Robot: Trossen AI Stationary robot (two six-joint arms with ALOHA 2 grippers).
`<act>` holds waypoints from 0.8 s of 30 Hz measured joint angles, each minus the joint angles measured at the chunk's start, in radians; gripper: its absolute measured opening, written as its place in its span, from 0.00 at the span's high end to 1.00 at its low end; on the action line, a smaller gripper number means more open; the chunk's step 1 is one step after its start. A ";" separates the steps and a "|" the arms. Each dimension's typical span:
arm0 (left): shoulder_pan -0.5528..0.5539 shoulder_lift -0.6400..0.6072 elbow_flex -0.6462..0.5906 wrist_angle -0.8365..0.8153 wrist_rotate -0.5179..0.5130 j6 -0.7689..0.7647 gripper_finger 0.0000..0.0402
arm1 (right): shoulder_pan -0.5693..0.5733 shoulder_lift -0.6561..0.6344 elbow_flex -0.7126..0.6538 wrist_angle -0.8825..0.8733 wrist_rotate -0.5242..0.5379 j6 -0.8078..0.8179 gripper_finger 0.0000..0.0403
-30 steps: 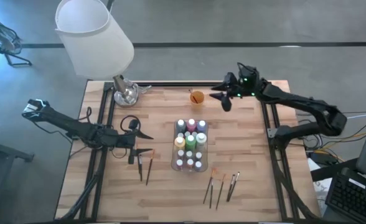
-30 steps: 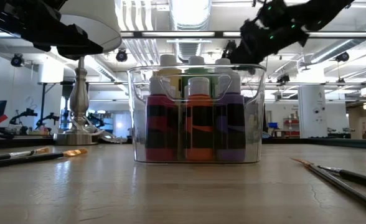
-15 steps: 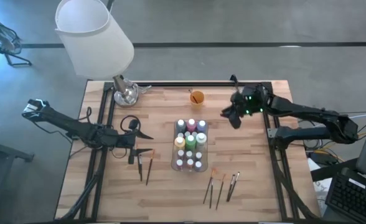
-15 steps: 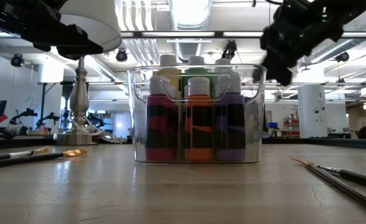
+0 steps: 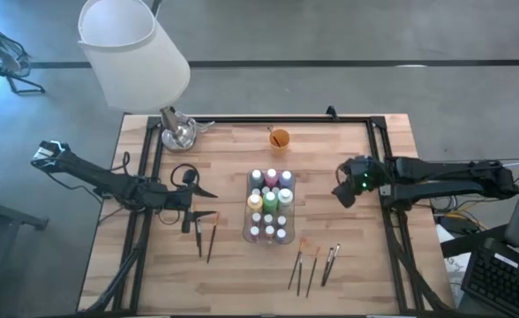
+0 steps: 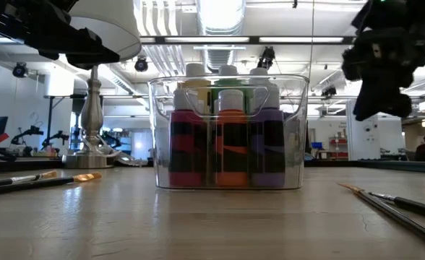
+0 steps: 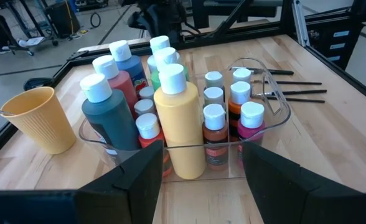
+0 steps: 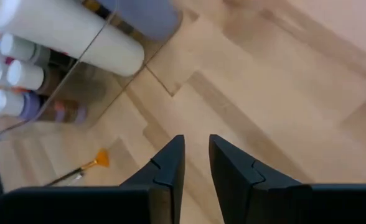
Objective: Pick & Place Paint Supplies
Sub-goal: Put the gray paintbrush into the yellow cup
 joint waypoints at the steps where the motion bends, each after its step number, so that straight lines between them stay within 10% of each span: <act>1: 0.000 0.000 0.000 0.000 0.000 0.000 0.45 | 0.024 -0.015 -0.008 -0.001 0.019 0.043 0.83; 24: 0.000 0.000 0.000 0.000 0.000 0.000 0.45 | 0.492 0.100 0.101 -0.164 0.276 0.601 0.89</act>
